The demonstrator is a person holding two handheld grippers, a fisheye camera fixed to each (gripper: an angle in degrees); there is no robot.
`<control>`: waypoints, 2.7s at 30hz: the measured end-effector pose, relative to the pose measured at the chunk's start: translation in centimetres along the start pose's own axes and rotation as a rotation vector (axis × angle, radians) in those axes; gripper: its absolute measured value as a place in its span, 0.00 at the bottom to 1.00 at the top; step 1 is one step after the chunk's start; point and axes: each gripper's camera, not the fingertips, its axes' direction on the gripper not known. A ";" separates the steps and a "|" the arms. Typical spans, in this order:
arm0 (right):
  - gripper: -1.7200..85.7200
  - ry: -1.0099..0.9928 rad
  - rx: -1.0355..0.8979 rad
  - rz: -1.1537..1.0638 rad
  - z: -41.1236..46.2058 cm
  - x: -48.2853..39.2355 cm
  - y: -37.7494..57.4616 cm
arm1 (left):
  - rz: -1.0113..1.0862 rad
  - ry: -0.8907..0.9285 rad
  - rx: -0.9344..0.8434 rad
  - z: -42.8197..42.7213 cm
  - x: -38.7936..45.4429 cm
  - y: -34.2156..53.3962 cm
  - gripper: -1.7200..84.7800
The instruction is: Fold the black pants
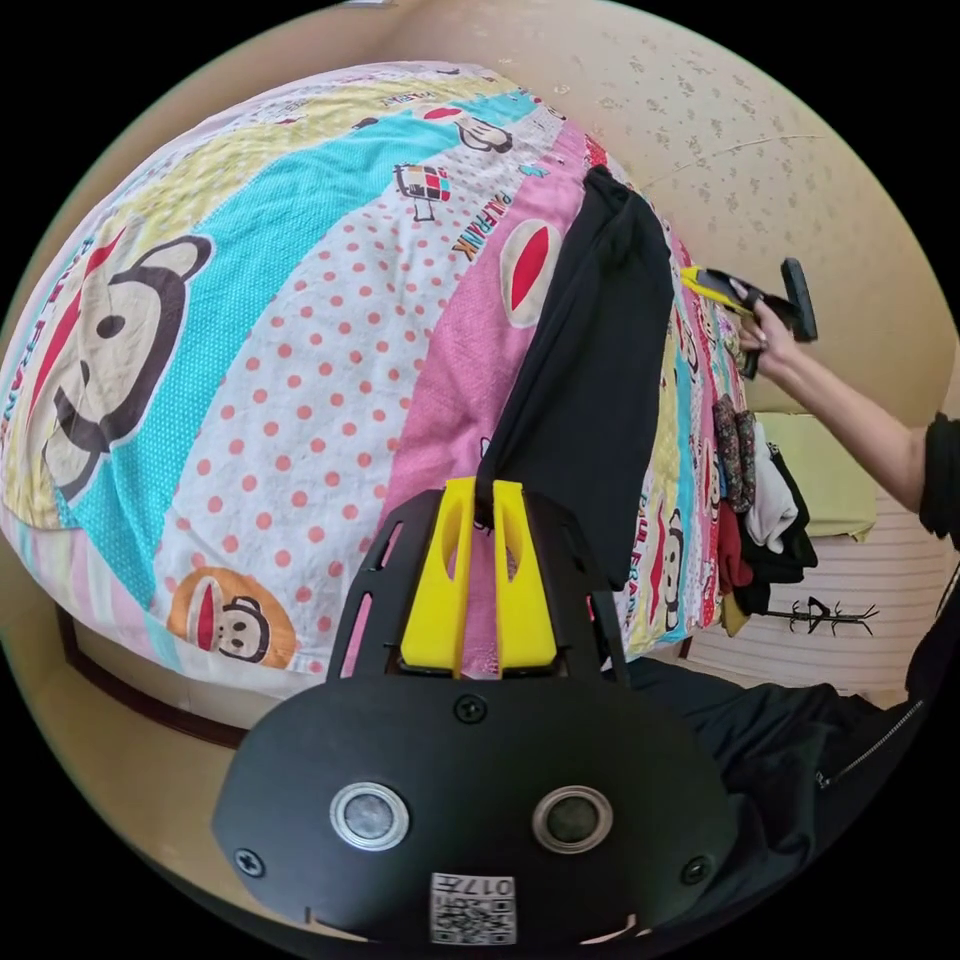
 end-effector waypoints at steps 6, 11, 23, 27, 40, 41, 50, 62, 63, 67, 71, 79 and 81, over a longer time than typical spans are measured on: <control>0.12 -0.397 -0.094 0.263 6.2 -2.5 19.2 | 0.046 0.015 -0.053 0.5 0.0 -1.1 0.07; 0.12 -0.520 -0.057 0.278 9.5 -5.7 24.5 | 0.074 0.029 -0.080 0.5 0.2 -1.8 0.07; 0.11 -0.478 0.059 0.578 11.4 -1.4 28.6 | 0.179 -0.009 -0.157 0.6 2.8 -3.7 0.07; 0.11 -0.579 0.124 0.643 12.9 0.2 29.9 | 0.172 0.005 -0.163 1.2 3.0 -3.7 0.07; 0.04 -0.488 0.224 0.583 5.5 1.6 27.4 | 0.203 0.122 -0.156 -2.5 5.6 -7.2 0.07; 0.04 -0.442 0.233 0.564 4.8 1.5 27.0 | 0.247 0.145 -0.090 -3.8 6.5 -7.4 0.07; 0.04 -0.370 0.001 0.667 14.0 3.7 30.5 | 0.208 0.044 -0.204 3.8 3.4 -7.3 0.07; 0.13 -0.489 0.166 0.597 12.2 6.1 35.7 | 0.191 0.113 -0.209 4.7 2.8 -8.7 0.07; 0.14 -0.532 0.137 0.583 12.7 6.4 36.0 | 0.189 0.113 -0.213 4.9 2.8 -8.9 0.07; 0.16 -0.637 0.161 0.573 13.7 7.3 37.5 | 0.170 0.127 -0.214 5.3 2.6 -9.3 0.07; 0.18 -0.696 0.191 0.537 13.8 7.3 37.9 | 0.147 0.147 -0.197 5.4 2.3 -9.3 0.07; 0.10 -0.798 0.180 0.565 15.0 6.9 36.9 | 0.127 0.157 -0.184 5.3 1.8 -9.5 0.07; 0.09 -0.813 0.171 0.598 14.9 6.9 36.8 | 0.073 0.217 -0.206 5.0 0.8 -9.8 0.07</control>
